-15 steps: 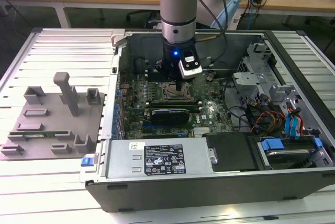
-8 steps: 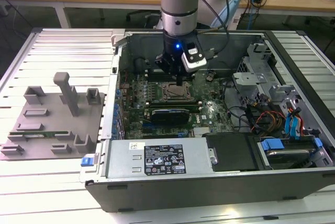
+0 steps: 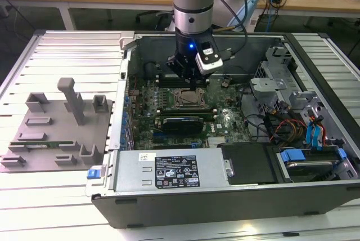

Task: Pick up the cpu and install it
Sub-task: 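Install the first cpu locking lever, then install the second cpu locking lever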

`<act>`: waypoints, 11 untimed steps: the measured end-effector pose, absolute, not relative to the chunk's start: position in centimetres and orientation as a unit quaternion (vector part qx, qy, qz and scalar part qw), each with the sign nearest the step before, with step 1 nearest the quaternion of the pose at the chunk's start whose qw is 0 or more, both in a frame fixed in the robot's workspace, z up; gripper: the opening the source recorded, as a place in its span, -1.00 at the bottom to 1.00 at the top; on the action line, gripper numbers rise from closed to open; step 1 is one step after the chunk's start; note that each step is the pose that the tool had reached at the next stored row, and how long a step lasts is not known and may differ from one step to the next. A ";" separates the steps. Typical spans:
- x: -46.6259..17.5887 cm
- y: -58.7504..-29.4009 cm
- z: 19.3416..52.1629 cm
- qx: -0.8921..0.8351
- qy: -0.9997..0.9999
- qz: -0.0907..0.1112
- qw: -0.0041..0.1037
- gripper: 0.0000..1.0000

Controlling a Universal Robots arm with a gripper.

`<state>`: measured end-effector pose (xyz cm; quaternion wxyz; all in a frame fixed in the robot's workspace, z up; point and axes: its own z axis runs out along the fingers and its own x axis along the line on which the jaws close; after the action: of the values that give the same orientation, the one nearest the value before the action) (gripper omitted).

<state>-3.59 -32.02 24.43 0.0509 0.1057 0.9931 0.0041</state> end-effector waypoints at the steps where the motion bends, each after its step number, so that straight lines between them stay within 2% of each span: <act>1: -3.6 -32.0 24.4 0.106 0.993 0.004 0.051 -0.79; 11: -3.6 -32.0 24.5 0.106 0.993 0.004 0.051 -0.79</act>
<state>-3.59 -32.02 24.48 0.0509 0.1057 0.9931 0.0040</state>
